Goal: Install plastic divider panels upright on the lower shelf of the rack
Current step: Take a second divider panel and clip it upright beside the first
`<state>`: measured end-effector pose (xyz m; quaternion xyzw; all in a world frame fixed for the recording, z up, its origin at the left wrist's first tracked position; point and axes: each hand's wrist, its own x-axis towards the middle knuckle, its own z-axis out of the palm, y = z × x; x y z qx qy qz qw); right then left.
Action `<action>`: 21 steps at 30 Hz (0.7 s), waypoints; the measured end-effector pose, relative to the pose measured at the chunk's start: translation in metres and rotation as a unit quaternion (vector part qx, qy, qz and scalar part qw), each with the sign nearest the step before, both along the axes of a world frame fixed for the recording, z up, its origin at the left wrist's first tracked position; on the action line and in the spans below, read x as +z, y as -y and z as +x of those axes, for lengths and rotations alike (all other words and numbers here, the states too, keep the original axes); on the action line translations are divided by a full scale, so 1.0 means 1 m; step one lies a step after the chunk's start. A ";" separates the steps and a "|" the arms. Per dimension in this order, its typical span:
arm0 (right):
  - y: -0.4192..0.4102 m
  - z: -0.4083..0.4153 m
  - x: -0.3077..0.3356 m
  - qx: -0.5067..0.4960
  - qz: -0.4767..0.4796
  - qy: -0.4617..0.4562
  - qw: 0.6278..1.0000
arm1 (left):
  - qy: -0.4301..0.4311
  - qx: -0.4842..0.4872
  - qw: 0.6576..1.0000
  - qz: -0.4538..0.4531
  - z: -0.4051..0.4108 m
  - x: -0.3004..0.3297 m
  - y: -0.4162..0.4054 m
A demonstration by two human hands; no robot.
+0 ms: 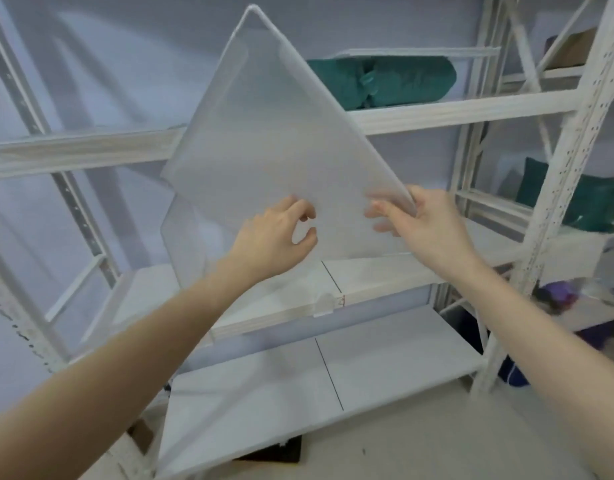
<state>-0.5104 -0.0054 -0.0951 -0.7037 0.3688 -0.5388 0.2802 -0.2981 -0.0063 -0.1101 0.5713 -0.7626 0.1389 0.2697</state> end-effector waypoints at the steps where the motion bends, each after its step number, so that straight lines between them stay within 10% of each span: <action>1: 0.008 0.001 -0.014 -0.002 0.007 0.001 1.000 | -0.005 0.010 0.999 0.031 -0.003 -0.009 0.004; 9: 0.075 0.016 -0.106 -0.030 0.039 -0.025 0.999 | -0.165 0.070 0.962 0.208 -0.017 -0.056 0.048; 21: 0.189 0.057 -0.181 -0.039 0.010 -0.099 0.994 | -0.278 0.152 0.928 0.195 -0.045 -0.089 0.151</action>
